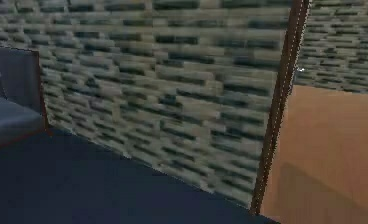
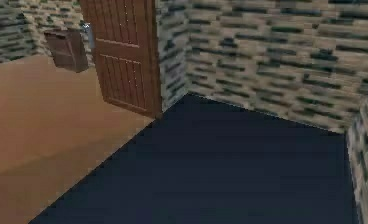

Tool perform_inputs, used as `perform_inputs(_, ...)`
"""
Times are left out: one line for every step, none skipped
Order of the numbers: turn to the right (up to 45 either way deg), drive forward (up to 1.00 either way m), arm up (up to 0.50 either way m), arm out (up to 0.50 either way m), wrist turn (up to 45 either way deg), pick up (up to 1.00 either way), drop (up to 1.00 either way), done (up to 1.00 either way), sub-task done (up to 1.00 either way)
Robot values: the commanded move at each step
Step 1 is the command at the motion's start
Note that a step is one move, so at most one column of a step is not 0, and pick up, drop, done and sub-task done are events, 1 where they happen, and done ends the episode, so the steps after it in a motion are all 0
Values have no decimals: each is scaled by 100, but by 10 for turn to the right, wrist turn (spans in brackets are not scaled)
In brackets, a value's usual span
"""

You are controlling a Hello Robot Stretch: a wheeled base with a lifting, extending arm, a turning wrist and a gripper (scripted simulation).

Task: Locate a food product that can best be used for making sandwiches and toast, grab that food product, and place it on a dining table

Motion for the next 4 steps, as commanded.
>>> perform_inputs(-450, 0, 0, 0, 0, 0, 0, 0, 0)
perform_inputs(-120, 0, 0, 0, 0, 0, 0, 0, 0)
perform_inputs(0, 100, 0, 0, 0, 0, 0, 0, 0)
perform_inputs(0, 100, 0, 0, 0, 0, 0, 0, 0)
